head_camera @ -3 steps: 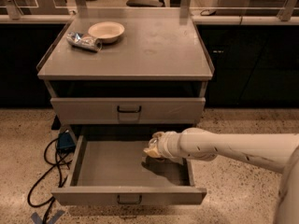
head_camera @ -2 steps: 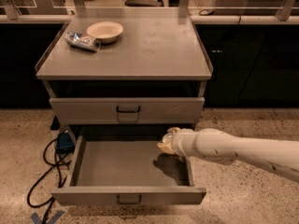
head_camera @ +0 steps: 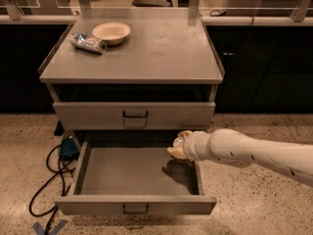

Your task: Pick orange can from middle drawer and place on counter

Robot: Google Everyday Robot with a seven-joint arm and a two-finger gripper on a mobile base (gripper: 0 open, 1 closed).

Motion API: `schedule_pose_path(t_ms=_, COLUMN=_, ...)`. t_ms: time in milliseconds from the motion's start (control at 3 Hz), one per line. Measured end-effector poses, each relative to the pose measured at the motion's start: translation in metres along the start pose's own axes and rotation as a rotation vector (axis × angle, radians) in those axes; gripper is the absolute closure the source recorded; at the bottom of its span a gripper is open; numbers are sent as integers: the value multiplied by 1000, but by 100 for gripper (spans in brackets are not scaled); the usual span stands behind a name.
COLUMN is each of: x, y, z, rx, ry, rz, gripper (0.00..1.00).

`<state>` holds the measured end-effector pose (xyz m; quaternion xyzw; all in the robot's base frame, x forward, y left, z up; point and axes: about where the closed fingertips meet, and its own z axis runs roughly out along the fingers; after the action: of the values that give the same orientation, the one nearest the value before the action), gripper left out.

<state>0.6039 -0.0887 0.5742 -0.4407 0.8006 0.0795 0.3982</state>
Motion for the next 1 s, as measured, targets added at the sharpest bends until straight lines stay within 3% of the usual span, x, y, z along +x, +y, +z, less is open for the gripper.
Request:
schedule_pose_path(t_ms=333, x=-37, y=-43, z=-26, rx=-9, ry=5, rz=18, gripper=100)
schedule_pose_path(t_ms=667, x=-91, y=-64, z=-75, rx=-37, ry=-18, rz=-50, gripper=100)
schedule_pose_path(t_ms=1000, x=-96, y=-63, z=-78, rx=-37, ry=-13, rz=-59, gripper=100)
